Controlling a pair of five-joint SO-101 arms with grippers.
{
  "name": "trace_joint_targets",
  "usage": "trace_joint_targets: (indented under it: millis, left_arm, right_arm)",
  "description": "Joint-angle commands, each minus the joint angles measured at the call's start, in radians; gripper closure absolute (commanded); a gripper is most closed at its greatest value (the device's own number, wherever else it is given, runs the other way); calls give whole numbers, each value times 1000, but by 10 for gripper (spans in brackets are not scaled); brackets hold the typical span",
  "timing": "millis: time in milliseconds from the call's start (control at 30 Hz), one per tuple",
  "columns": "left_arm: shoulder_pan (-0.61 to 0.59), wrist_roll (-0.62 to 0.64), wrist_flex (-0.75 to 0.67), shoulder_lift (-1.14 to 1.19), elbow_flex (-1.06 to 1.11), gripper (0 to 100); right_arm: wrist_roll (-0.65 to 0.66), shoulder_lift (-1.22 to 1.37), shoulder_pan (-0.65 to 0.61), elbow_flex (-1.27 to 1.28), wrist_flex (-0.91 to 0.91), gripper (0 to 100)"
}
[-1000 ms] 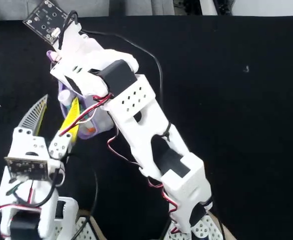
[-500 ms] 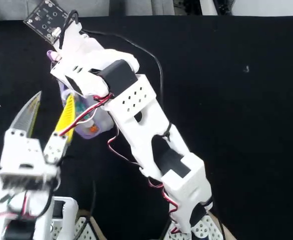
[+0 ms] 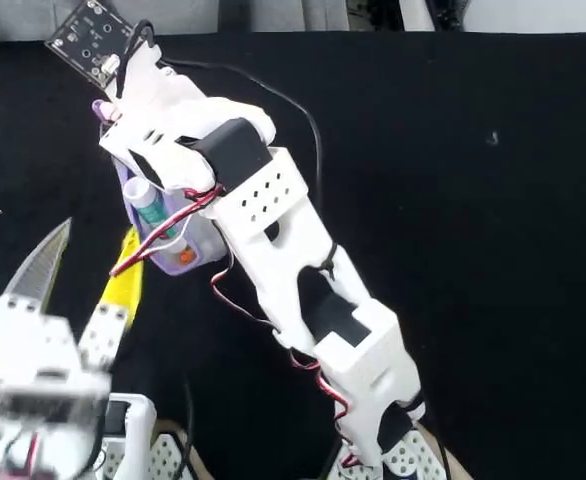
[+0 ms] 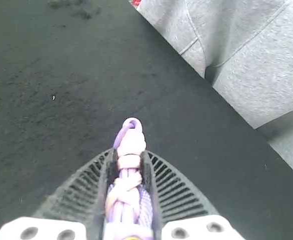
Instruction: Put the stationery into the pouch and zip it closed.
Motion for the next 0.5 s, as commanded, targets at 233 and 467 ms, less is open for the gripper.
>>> trace_joint_targets:
  millis: [233,467]
  left_arm:
    - [-110,-17,-578,11,510,787]
    - [-48,-170,-414,11,573,787]
  right_arm:
    - [9,8,0,-7,41,988]
    - [11,8,-3,-7,38,988]
